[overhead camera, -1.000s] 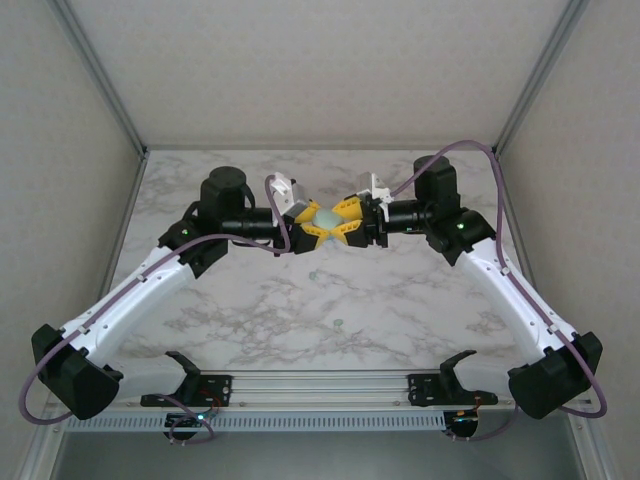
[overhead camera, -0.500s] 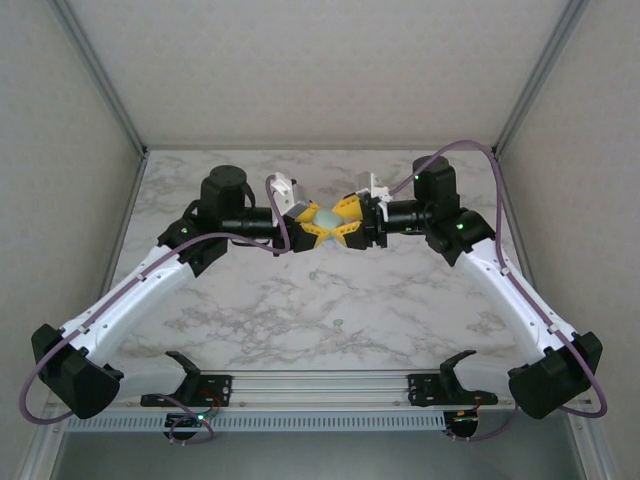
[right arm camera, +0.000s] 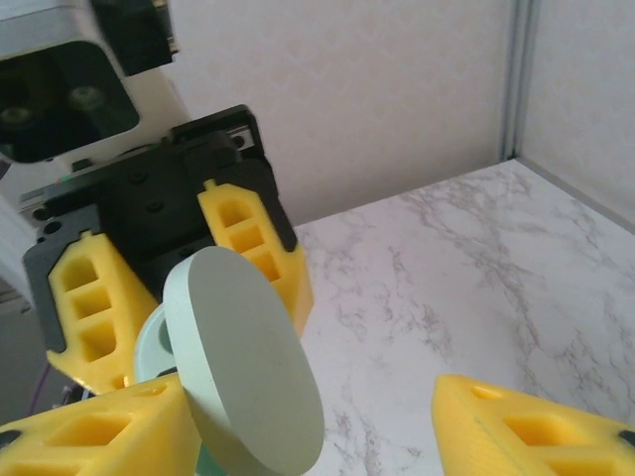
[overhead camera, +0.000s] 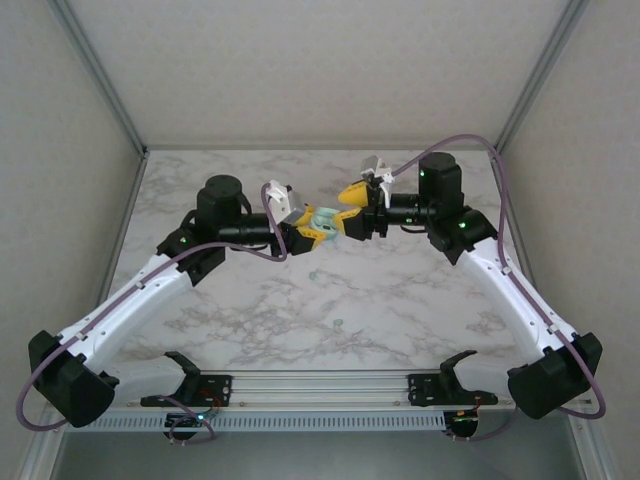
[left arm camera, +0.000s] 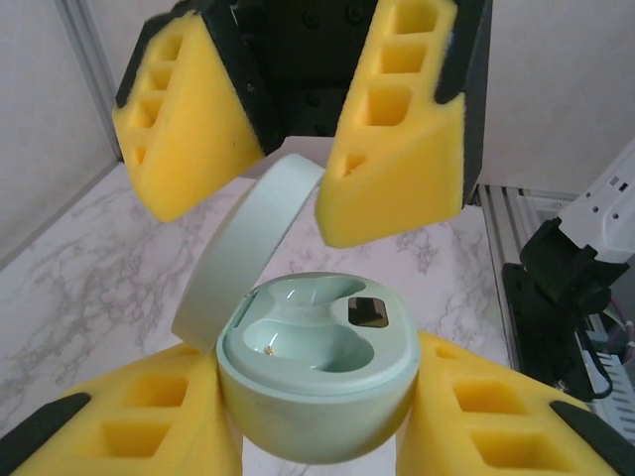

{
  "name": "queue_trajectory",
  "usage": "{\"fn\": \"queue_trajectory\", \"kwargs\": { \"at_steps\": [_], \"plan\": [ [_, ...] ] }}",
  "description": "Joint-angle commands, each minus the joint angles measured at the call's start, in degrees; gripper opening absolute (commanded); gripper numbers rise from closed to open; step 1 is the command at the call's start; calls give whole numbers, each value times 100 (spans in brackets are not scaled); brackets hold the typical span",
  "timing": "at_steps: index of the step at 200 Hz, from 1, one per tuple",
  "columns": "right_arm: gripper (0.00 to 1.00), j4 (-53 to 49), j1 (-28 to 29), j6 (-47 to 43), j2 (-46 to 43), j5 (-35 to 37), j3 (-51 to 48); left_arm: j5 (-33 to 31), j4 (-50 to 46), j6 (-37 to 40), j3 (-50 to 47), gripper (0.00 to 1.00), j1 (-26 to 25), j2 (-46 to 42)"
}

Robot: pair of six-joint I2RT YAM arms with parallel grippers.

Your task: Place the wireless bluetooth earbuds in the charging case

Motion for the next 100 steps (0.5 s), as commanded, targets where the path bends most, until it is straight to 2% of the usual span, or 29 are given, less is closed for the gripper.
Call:
{"fn": "queue_trajectory", "kwargs": {
  "at_steps": [1, 24, 69, 100],
  "plan": [
    [64, 128, -37, 544, 63, 442, 275, -22, 610, -290, -138, 21, -20, -205],
    [67, 110, -42, 882, 62, 789, 384, -300, 1041, -637, -320, 21, -20, -248],
    [75, 62, -37, 1430, -144, 528, 570, -1194, 1905, -1270, -772, 21, -20, -319],
    [77, -455, -42, 1574, -378, 1505, 659, -1462, 2377, -1568, -1022, 20, -3, -339]
  ]
}}
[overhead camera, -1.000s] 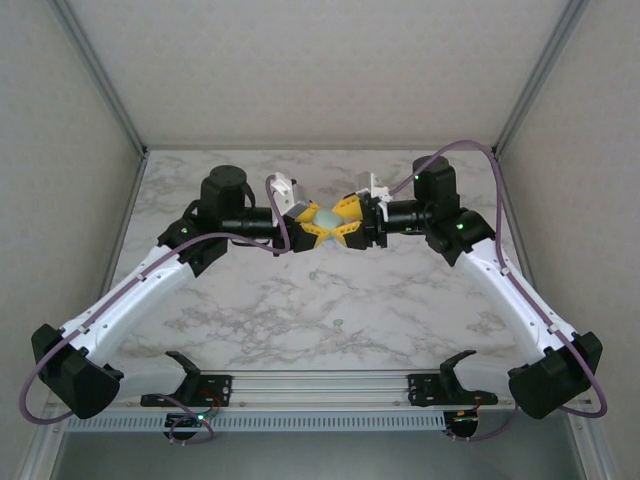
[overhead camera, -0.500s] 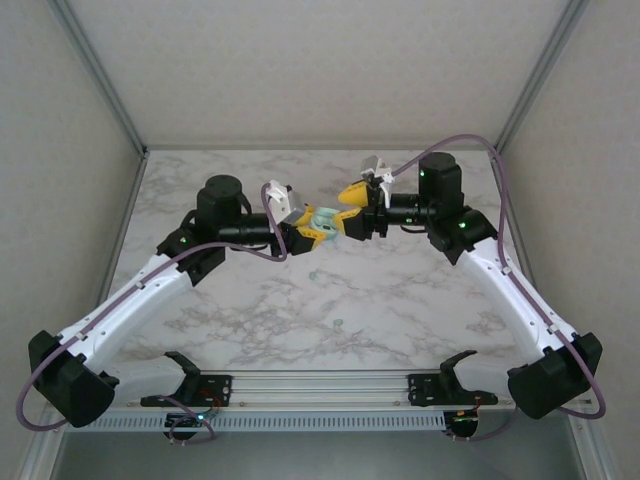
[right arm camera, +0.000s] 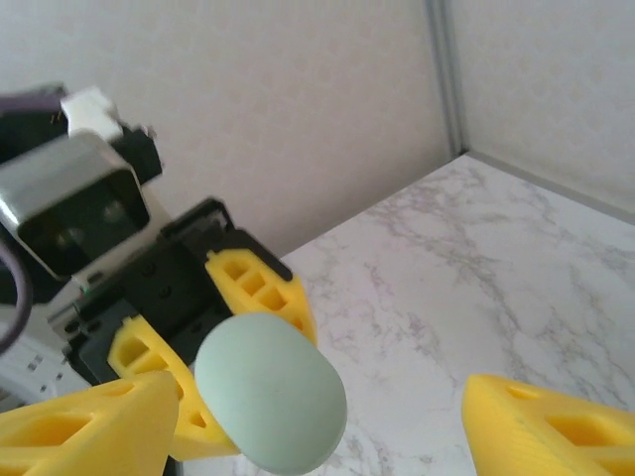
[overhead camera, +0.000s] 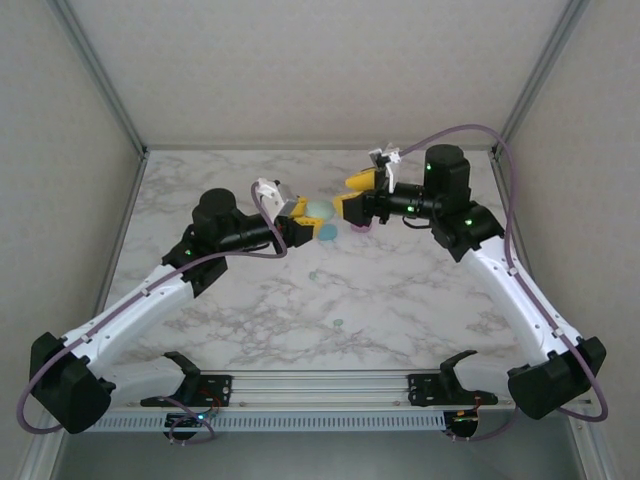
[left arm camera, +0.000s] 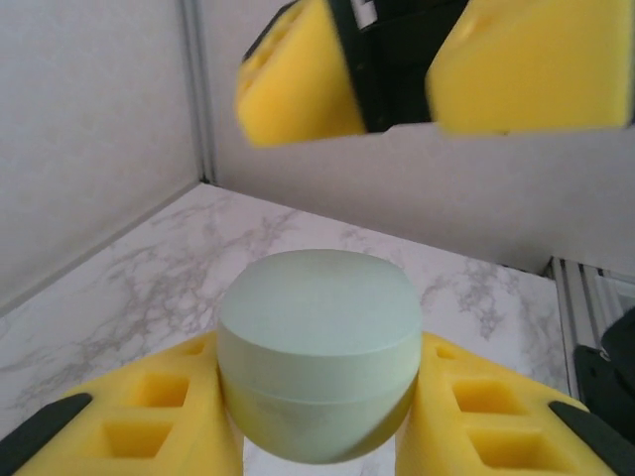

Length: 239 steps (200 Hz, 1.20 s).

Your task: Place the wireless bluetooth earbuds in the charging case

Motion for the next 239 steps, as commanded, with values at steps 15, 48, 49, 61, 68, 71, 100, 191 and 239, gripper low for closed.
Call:
{"fn": "queue_trajectory", "kwargs": {
  "at_steps": [15, 48, 49, 61, 68, 71, 100, 191, 239],
  "plan": [
    [76, -585, -35, -218, -354, 125, 152, -355, 846, -545, -137, 20, 6, -117],
    [77, -903, -50, 1042, -36, 911, 393, -264, 1157, -595, -200, 20, 6, -149],
    [77, -948, -56, 1092, -4, 919, 433, -265, 1172, -592, -204, 20, 6, -154],
    [75, -1285, -62, 1838, 380, 687, 848, -302, 1282, -427, -275, 20, 3, -200],
    [75, -1285, -70, 2338, 587, 255, 1000, -346, 1300, -320, -278, 20, -3, -212],
    [75, -1234, -66, 2520, 665, 36, 1035, -372, 1301, -277, -278, 20, -1, -213],
    [72, 310, 1, 4670, 997, -1222, 653, -494, 1419, 0, -261, 20, -2, -204],
    [58, 808, 237, 5391, 1343, -2054, 532, -501, 1311, 246, -128, 21, -6, -116],
    [37, 927, 273, 5443, 1420, -2076, 460, -516, 1211, 237, -89, 23, -2, -133]
  ]
}}
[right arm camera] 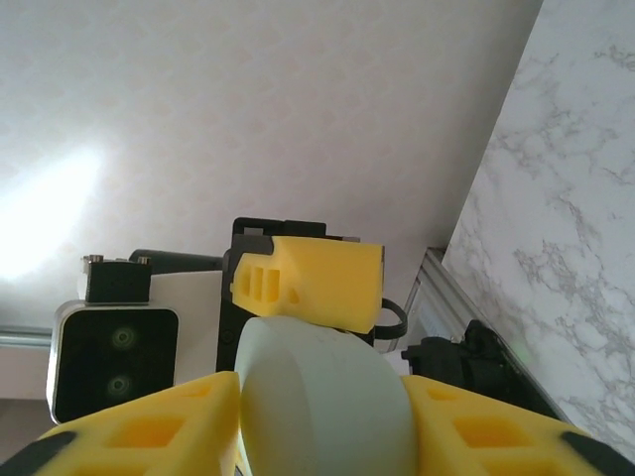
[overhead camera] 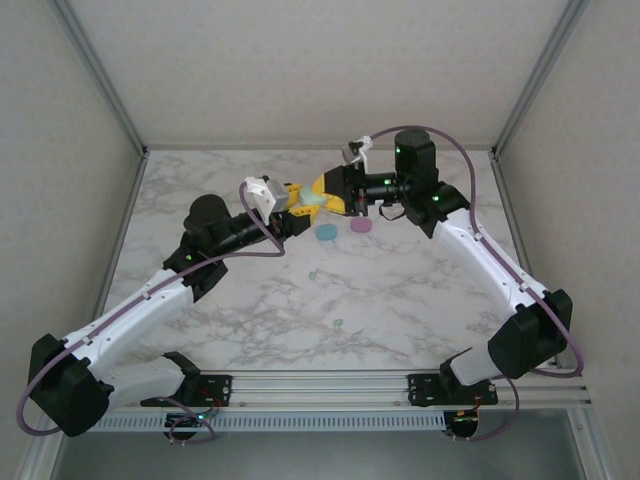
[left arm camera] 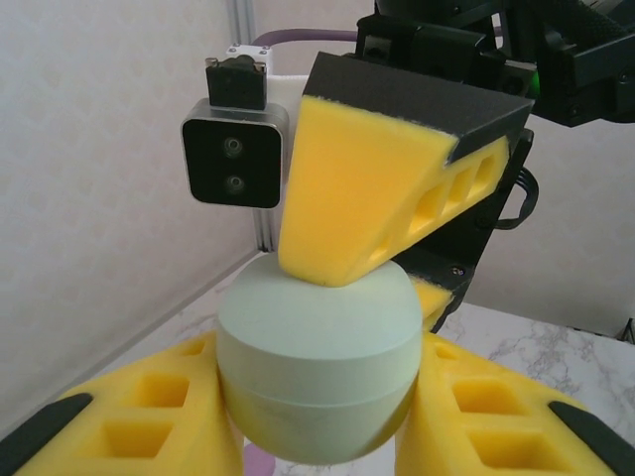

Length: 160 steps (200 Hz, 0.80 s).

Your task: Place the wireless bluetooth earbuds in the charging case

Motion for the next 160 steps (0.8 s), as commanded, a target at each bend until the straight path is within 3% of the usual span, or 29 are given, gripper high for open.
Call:
{"fn": "queue_trajectory", "kwargs": {
  "at_steps": [1, 38, 62, 160],
  "plan": [
    [36, 217, 50, 78, 46, -187, -73, -55, 58, 80, 160, 23, -2, -37],
    [14, 1229, 46, 808, -91, -37, -479, -176, -19, 30, 171, 30, 6, -37],
    [8, 2112, 47, 1396, -217, 148, -825, -203, 46, -139, 171, 34, 23, 0],
    [5, 3273, 54, 2373, -384, 534, -1343, 109, 470, -570, 244, 43, 103, 213]
  ]
}}
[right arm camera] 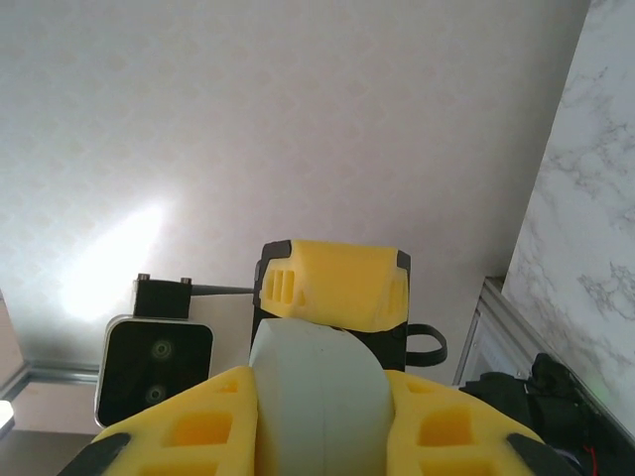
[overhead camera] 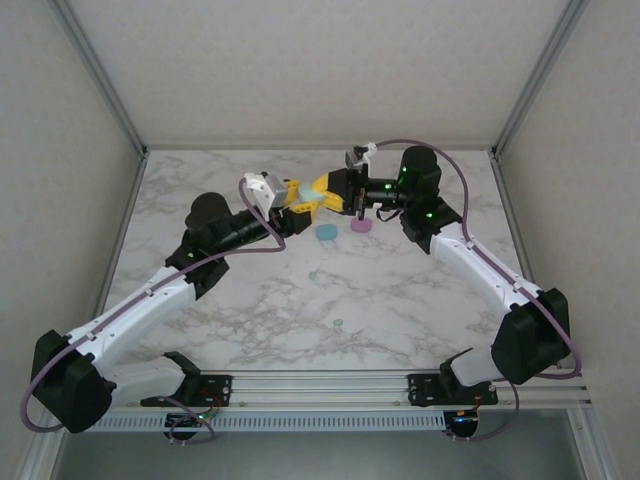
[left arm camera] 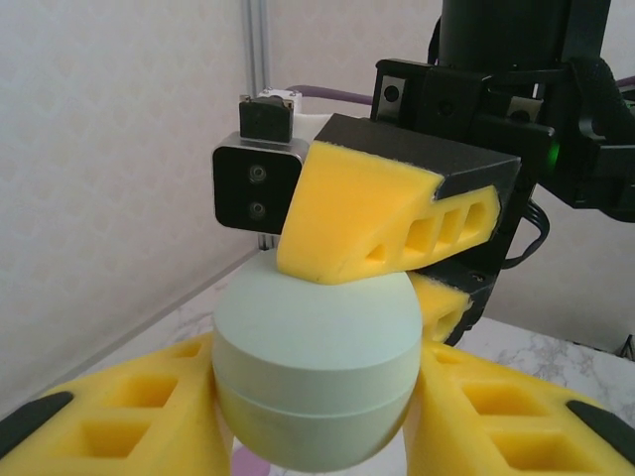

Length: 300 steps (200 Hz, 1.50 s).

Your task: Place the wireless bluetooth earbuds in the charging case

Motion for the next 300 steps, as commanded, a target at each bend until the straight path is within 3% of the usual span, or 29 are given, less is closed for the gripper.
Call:
{"fn": "queue_trajectory", "kwargs": {
  "at_steps": [1, 29, 104, 260, 300],
  "plan": [
    [5, 539, 54, 232, -152, 199, -91, 118, 310, -260, 234, 43, 26, 65],
    [6, 1051, 74, 458, -151, 256, -202, 142, 346, -330, 222, 45, 25, 87],
    [6, 1244, 102, 604, -66, 247, -195, 151, 413, -411, 228, 48, 26, 134],
    [6, 737, 146, 325, -74, 254, -216, 79, 390, -348, 277, 51, 26, 98],
    [6, 1061, 146, 513, -65, 240, -185, 149, 279, -308, 305, 47, 26, 124]
  ]
}}
